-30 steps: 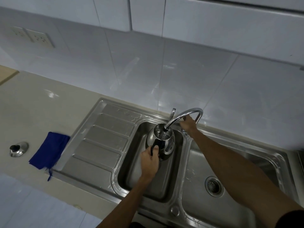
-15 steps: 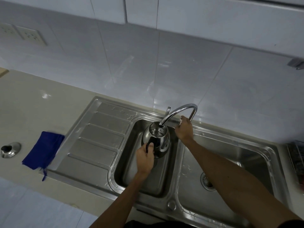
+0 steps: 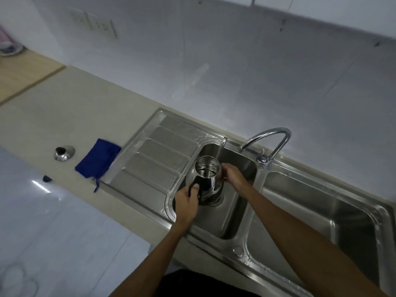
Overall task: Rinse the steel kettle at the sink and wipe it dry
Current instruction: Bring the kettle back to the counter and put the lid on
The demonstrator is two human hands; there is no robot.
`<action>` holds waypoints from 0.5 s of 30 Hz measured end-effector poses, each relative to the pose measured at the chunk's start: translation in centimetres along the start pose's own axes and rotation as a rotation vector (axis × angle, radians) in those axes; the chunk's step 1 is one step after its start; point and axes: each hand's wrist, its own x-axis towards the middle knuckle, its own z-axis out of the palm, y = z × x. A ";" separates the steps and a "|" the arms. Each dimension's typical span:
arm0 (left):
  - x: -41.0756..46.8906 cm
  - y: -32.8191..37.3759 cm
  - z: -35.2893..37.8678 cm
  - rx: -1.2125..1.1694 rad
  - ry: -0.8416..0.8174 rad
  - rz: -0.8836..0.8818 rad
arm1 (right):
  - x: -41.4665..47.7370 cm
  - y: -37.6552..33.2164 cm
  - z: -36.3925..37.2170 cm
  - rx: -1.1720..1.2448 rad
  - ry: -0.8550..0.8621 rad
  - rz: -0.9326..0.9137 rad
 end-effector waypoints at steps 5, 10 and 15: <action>0.0 1.9 -5.8 -0.040 0.076 0.088 | -3.4 -5.5 5.7 0.111 -0.088 -0.072; 1.8 3.0 -13.9 -0.022 0.049 0.148 | -4.4 -9.3 13.0 0.256 -0.040 -0.063; 5.1 4.1 -23.3 -0.001 0.001 0.199 | -4.8 -13.2 21.9 0.286 0.086 -0.050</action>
